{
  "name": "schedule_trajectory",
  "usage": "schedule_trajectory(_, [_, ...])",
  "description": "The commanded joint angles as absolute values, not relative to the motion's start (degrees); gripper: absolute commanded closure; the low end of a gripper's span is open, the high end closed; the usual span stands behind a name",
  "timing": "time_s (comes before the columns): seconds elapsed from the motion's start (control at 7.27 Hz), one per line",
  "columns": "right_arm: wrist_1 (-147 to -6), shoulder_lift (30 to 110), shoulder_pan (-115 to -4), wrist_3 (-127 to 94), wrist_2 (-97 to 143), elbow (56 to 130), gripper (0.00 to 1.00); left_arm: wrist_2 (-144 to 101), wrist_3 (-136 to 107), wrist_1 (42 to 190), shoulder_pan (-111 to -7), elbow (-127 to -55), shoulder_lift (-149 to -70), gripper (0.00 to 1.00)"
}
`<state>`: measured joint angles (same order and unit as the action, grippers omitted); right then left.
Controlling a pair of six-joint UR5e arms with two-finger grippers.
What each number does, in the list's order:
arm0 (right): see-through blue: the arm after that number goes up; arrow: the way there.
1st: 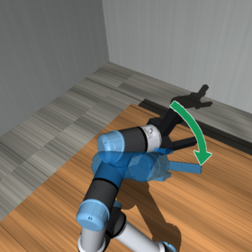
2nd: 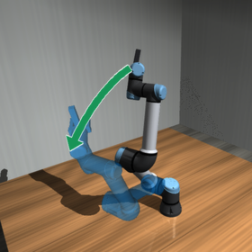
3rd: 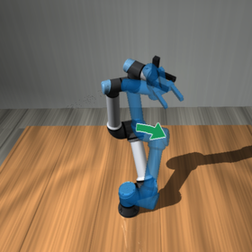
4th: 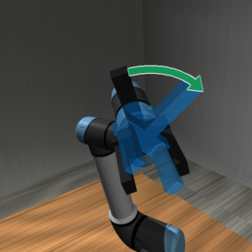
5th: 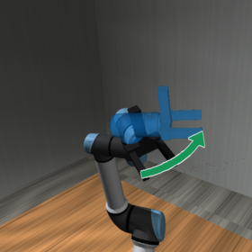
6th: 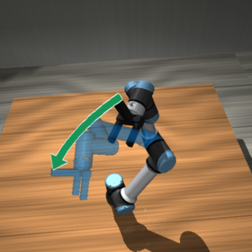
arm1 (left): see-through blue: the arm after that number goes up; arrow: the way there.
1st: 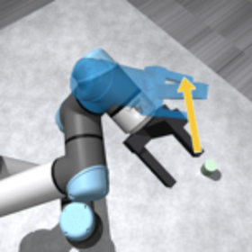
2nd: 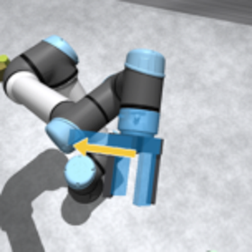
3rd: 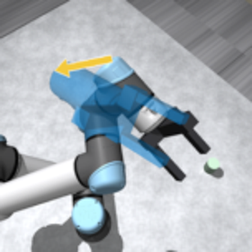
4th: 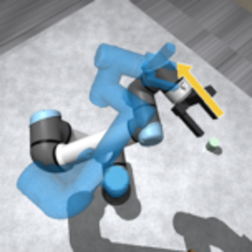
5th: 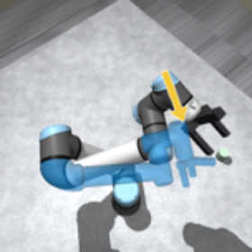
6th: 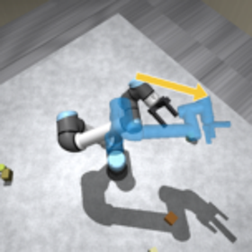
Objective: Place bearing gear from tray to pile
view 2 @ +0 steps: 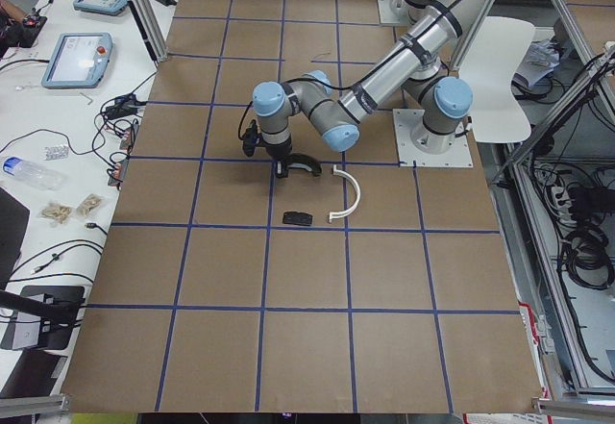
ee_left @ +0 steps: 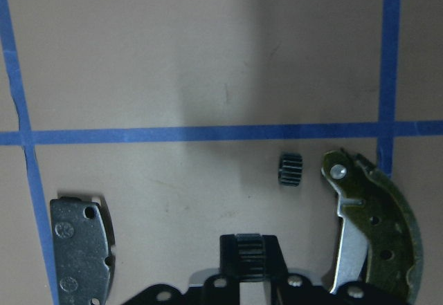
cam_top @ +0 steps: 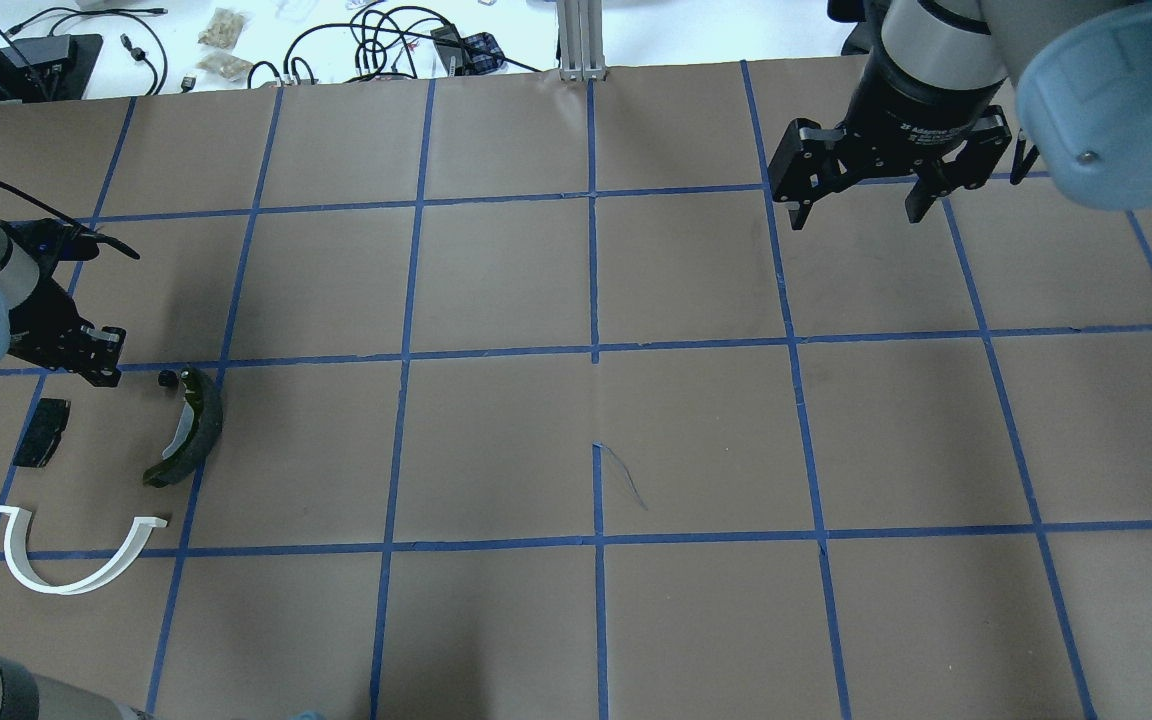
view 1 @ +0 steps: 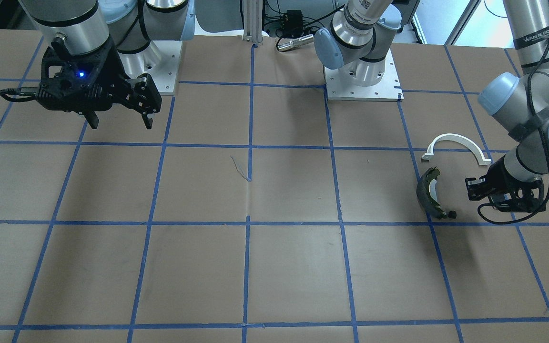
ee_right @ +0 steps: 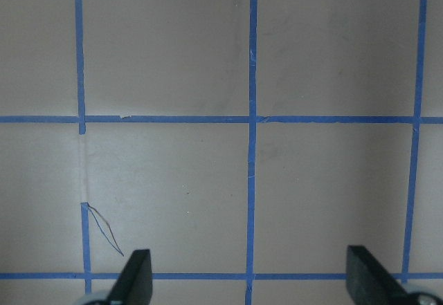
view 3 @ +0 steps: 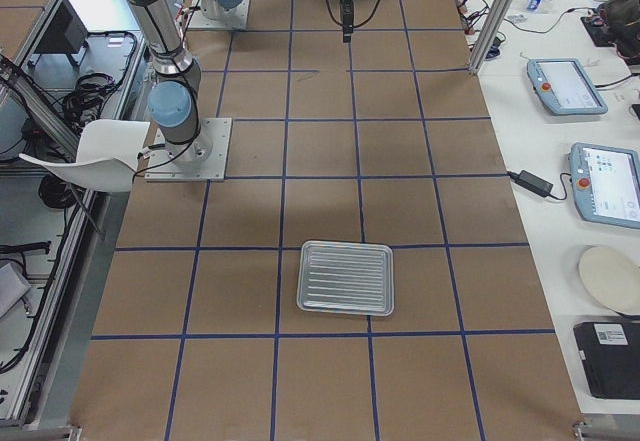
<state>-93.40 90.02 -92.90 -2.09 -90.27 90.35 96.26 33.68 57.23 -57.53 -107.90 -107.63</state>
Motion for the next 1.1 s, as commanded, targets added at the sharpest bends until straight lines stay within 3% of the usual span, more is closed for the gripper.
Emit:
schedule_trajectory(0.0, [-93.4, 90.2, -92.9, -1.9, -90.6, 91.6, 0.00, 96.4, 34.1, 57.7, -57.1, -107.8, -108.1, 0.00])
schedule_trajectory(0.69, [-93.3, 90.7, -92.9, -1.8, -90.6, 91.8, 0.00, 96.2, 33.6, 62.9, -58.8, -106.6, -103.4, 0.00])
schedule_trajectory(0.96, [-93.3, 90.7, -92.9, -1.8, -90.6, 91.8, 0.00, 94.6, 27.6, 77.4, -66.4, -99.2, -97.1, 0.00])
